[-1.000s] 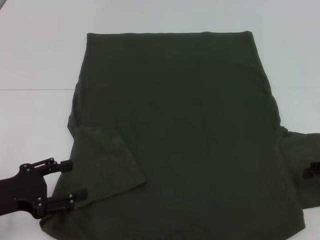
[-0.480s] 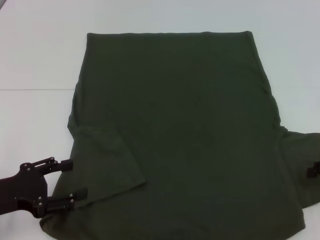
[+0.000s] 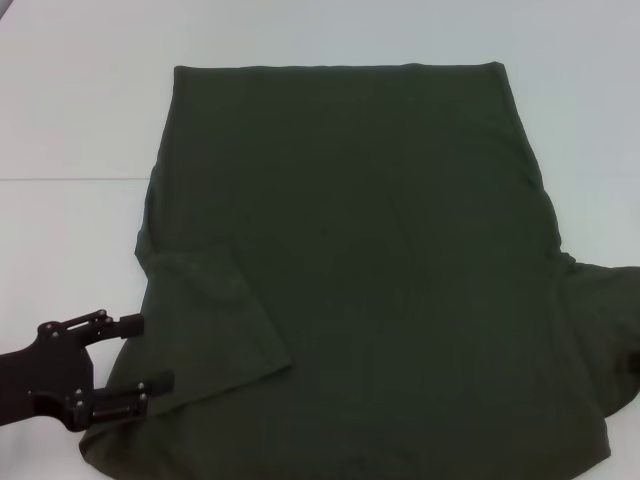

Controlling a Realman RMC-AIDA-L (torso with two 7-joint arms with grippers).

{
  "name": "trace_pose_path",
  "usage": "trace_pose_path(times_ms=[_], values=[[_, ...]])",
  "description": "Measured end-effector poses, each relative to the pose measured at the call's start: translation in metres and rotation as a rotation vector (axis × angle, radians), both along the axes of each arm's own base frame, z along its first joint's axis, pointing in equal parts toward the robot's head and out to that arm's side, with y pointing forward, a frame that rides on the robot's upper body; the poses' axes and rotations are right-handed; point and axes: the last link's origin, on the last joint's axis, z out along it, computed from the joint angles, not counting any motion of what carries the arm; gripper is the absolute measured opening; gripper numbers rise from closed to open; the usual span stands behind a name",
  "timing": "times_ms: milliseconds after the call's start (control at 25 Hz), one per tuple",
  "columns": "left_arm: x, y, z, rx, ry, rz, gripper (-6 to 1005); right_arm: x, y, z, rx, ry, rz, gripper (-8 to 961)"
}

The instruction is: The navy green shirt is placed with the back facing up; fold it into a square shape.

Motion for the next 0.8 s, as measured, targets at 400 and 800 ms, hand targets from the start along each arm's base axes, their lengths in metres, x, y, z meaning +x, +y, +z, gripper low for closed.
trace_pose_path(times_ms=[400, 800], values=[[0.0, -0.001, 0.0, 0.01, -0.01, 0.003, 823, -0.001, 0.001, 0.001, 0.0, -0.006, 0.012, 41], [0.0, -0.001, 0.003, 0.02, -0.033, 0.014, 823, -0.007, 0.004, 0.019, 0.081, -0.062, 0.093, 22]])
